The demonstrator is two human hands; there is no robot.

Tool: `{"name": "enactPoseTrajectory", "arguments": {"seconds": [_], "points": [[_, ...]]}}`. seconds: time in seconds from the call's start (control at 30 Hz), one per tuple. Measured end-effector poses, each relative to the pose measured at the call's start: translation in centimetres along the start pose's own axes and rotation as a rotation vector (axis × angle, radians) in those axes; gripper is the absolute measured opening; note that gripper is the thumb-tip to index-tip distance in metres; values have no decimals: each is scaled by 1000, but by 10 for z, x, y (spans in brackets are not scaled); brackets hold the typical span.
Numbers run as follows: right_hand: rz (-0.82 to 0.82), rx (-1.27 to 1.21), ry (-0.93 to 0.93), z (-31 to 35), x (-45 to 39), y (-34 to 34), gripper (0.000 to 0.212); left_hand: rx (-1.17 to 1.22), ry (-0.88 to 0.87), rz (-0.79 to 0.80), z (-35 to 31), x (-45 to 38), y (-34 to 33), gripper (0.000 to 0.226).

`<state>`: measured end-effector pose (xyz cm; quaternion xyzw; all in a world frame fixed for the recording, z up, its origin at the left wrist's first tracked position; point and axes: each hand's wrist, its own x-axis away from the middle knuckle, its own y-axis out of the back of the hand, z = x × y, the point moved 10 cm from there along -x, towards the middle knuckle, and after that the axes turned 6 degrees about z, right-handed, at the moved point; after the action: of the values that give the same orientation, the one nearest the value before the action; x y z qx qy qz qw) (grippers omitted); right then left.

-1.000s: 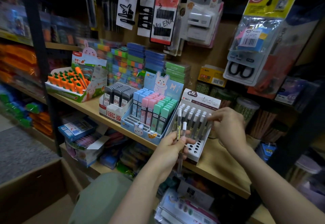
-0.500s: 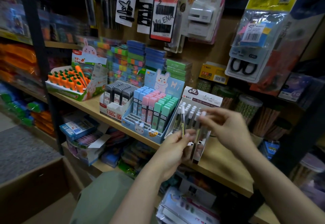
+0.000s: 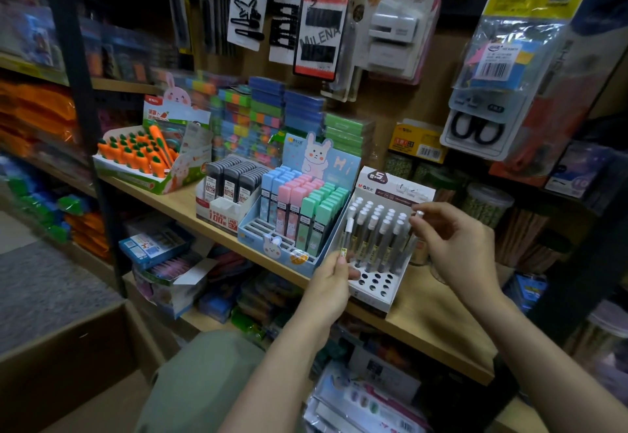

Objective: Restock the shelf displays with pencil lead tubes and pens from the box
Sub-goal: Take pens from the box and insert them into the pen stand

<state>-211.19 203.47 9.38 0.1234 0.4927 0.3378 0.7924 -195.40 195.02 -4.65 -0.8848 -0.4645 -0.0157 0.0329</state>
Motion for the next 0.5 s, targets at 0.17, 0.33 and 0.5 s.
{"name": "enactPoseTrajectory", "arguments": {"seconds": [0.17,0.33,0.5], "points": [[2,89,-36,-10,-5,-6,18,-19,-10,9,2,-4,-1,33],[-24,88,-43,-15,-3,-10,17,-23,-15,-2,1,-3,-1,28],[-26,105,-72,-20,1,-13,14,7,-68,-10,-4,1,0,24]]}}
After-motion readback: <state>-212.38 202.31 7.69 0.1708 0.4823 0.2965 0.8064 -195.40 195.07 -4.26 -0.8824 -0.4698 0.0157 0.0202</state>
